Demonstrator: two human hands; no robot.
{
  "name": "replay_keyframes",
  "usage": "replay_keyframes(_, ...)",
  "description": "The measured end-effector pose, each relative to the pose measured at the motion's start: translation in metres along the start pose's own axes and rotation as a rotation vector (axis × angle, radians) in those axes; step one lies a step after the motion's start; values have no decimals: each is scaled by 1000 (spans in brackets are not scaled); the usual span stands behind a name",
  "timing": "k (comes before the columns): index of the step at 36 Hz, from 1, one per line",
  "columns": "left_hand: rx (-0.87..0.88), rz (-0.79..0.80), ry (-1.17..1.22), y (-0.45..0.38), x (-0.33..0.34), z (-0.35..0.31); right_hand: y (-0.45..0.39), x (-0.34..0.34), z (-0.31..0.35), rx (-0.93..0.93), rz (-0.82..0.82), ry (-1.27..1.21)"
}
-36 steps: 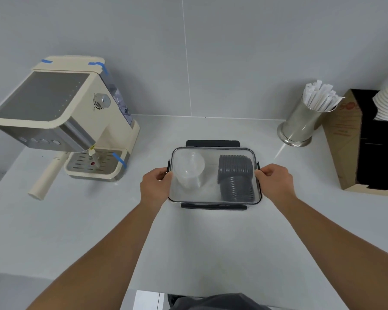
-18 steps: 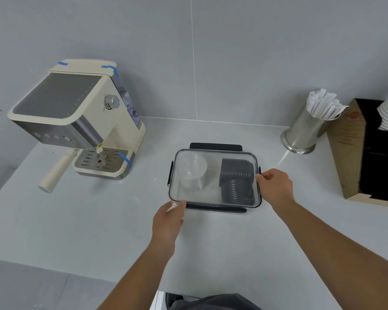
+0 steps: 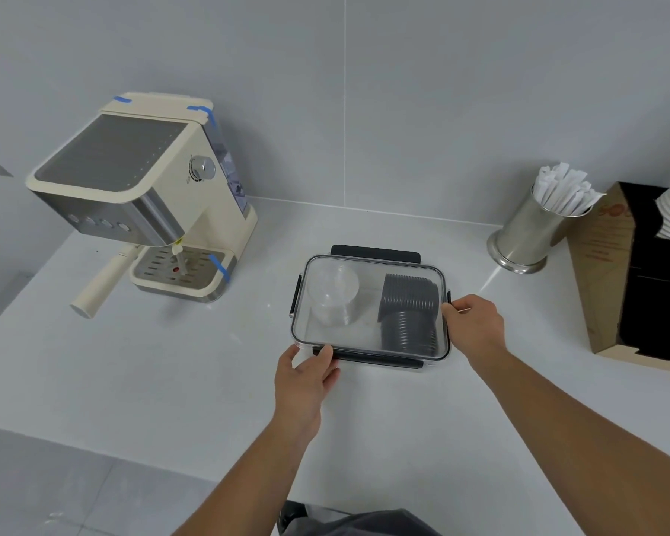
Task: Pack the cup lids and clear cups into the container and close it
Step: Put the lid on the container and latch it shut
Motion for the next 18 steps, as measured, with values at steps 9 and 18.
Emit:
replay_keyframes(9,37,-45,-1,-2,-1,2,0,0,0,0,7,4)
replay_keyframes(18,92,-69,-13,-1,-2,2,0,0,1,-16,2,23)
Point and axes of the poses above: each hand's wrist, its own y-axis away from the middle knuckle, its own x-axis out of the palm, z = x × y, the point moved 6 cm from there along -y, towards the middle knuckle, and after that the axes turned 6 degrees about y, right-handed, at the moved point
